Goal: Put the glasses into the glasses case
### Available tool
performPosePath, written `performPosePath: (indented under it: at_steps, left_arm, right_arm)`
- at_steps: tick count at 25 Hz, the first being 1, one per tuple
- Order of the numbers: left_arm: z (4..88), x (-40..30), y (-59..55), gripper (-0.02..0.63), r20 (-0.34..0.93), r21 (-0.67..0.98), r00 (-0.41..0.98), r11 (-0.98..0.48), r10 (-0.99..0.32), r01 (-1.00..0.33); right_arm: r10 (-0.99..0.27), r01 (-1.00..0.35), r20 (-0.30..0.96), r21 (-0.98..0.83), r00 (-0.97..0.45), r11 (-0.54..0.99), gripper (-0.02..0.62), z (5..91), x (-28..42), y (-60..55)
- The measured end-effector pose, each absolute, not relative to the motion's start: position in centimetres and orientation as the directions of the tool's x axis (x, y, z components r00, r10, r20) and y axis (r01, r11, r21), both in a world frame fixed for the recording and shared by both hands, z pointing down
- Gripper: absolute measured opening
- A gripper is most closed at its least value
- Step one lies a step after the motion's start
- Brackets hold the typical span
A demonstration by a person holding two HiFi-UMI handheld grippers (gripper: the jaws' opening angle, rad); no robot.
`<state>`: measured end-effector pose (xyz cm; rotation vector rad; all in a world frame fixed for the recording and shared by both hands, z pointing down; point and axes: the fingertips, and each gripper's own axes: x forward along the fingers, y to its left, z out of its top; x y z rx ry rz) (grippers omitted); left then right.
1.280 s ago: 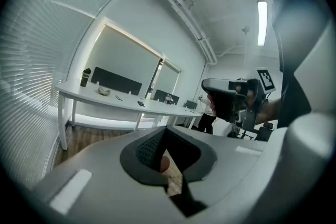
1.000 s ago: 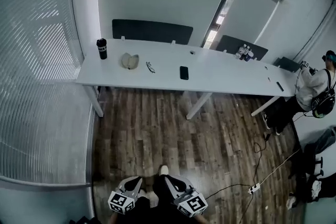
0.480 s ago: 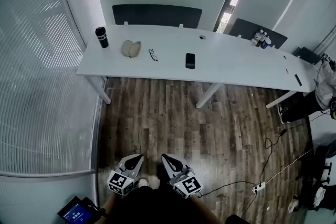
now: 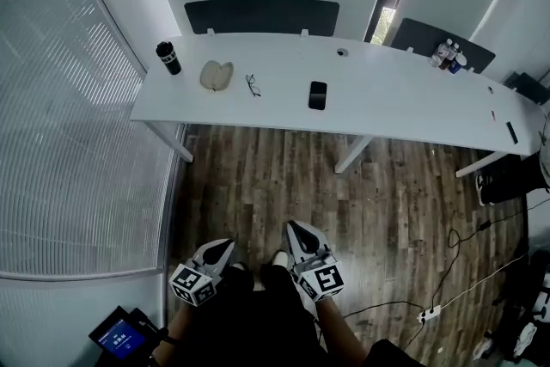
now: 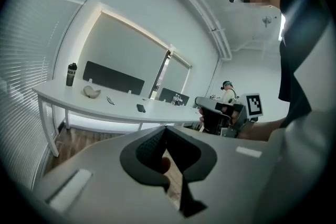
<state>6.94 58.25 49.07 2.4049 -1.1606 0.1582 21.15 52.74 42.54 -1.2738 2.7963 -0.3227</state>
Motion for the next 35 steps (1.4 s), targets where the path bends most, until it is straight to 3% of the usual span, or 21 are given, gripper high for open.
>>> performPosePath:
  at_steps: [10,18,20,26,35]
  left_arm:
    - [49.3,8.0,53.9,0.021,0.325,0.332,0.668,-0.581,-0.669,-0.743]
    - [50.3,10.8,46.9,0.021,0.222,0.378,0.754,-0.659,-0.618,-0.651]
    - [49.4,10.5,46.2,0.021,0.218,0.361,0.749,-0.661,-0.626,-0.658]
    - [50.0,8.2,44.2,0.03,0.21,0.401,0.69,-0.583,-0.693,-0.707]
    - [53.8,0.9,40.6,0.038,0.289,0.43,0.648,-0.509,-0.705,-0.746]
  right_arm:
    - [-0.723,-0.71,0.062,-0.262,-0.688,0.654,0.008,43.5,19.4,50.7]
    - [-0.784,-0.786,0.108,-0.191,-0.612,0.587,0.008,43.0,18.8,46.0]
    - [-0.741,-0.747,0.114,-0.174,-0.662,0.641,0.008,42.2,17.0,46.7]
    - [-0.667,-0.665,0.052,-0.171,-0.743,0.727,0.008,41.6,14.2,45.5]
    - [-0.674,-0.684,0.121,-0.19,-0.728,0.705,0.008,43.0,10.0,41.3]
